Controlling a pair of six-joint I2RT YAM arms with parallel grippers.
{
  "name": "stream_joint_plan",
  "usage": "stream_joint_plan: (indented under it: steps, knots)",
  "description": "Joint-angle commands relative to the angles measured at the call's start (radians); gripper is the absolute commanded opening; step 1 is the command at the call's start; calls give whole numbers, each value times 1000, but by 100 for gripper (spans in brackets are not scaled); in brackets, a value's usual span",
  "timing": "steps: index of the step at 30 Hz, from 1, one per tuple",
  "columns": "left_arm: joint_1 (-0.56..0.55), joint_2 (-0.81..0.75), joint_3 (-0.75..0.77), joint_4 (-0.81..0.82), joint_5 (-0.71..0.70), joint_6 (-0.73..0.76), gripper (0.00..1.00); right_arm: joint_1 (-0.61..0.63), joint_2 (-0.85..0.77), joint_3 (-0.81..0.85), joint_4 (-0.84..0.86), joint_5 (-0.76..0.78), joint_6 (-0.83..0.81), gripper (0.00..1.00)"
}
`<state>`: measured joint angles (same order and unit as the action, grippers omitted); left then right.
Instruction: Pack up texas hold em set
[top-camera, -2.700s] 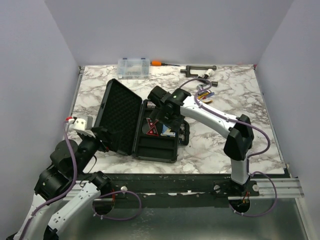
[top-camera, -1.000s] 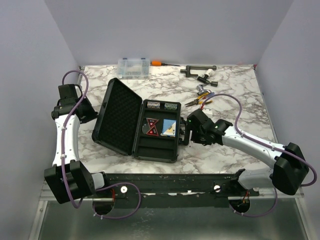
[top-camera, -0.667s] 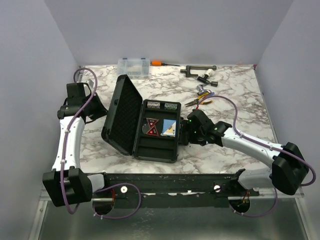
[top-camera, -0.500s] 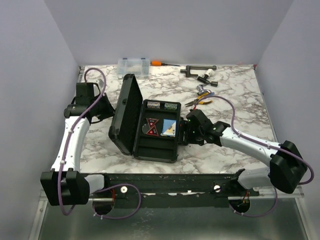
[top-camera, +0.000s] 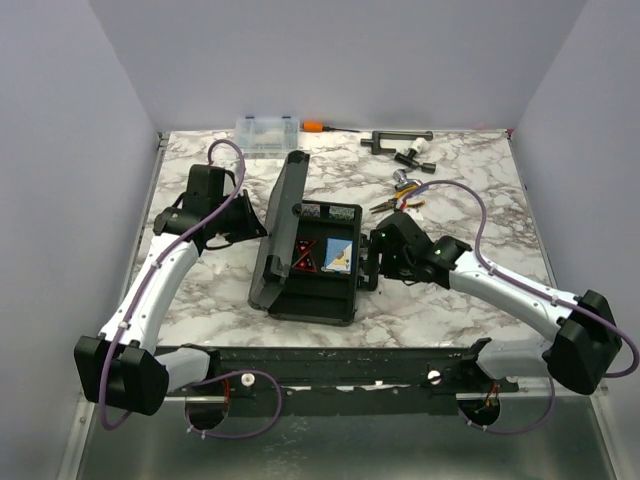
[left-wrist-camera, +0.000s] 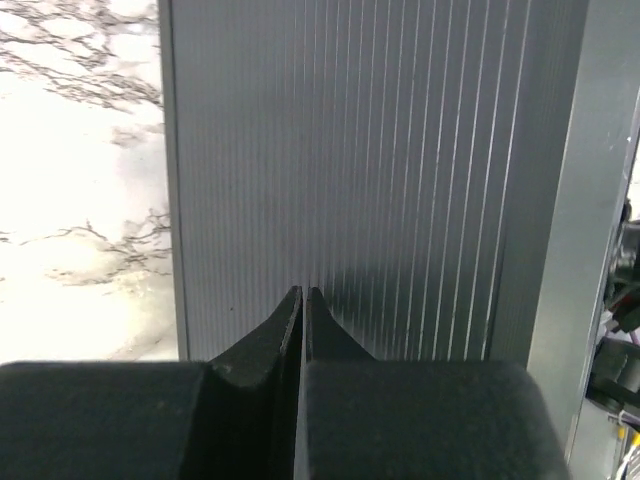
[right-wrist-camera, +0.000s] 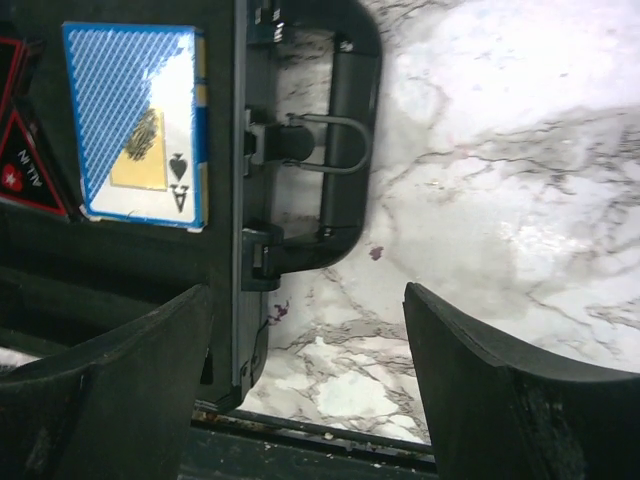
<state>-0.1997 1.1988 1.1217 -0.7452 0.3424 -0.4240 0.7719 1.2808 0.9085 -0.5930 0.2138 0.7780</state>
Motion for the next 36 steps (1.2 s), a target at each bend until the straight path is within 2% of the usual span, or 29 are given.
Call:
stream_joint_plan:
  steps: [1, 4, 6, 7, 8, 9, 10, 12, 14, 17, 23, 26, 31, 36]
  knots:
    - [-57, -4, 9, 27, -24, -29, 2, -2, -30, 44, -135, 163, 48, 80]
    - [-98, -7, 11, 35, -4, -10, 4, -3, -48, 54, -172, 224, 65, 81]
    - [-131, -20, 20, 36, -3, 6, 12, -2, -57, 61, -200, 254, 78, 82]
    - [-150, -27, 24, 39, -5, 16, 20, -2, -62, 63, -211, 263, 81, 83]
    - [-170, -35, 30, 40, -10, 22, 42, -2, -69, 65, -215, 269, 85, 83]
    - [-186, -42, 35, 40, -18, 30, 72, -3, -77, 67, -220, 273, 90, 86]
    - [-203, -48, 39, 40, -28, 34, 87, -3, -84, 65, -225, 277, 99, 94]
    - [-225, -61, 38, 40, -42, 40, 91, -3, -103, 62, -226, 282, 106, 98]
    - [-253, -73, 31, 44, -46, 44, 90, -4, -123, 58, -227, 287, 112, 100]
    - [-314, -77, 24, 56, -61, 48, 82, -5, -153, 43, -228, 302, 127, 100]
    - [-494, -26, 27, 106, -187, 14, 70, -32, -230, -36, -163, 270, 151, 99]
    - [-555, 27, 36, 141, -227, -3, 67, -93, -247, -111, -78, 172, 129, 96]
    - [-605, 150, 104, 144, -265, -12, 48, -254, -209, -234, 59, -92, 89, 91]
    - [-638, 251, 171, 142, -260, 1, 31, -289, -201, -280, 117, -156, 86, 88]
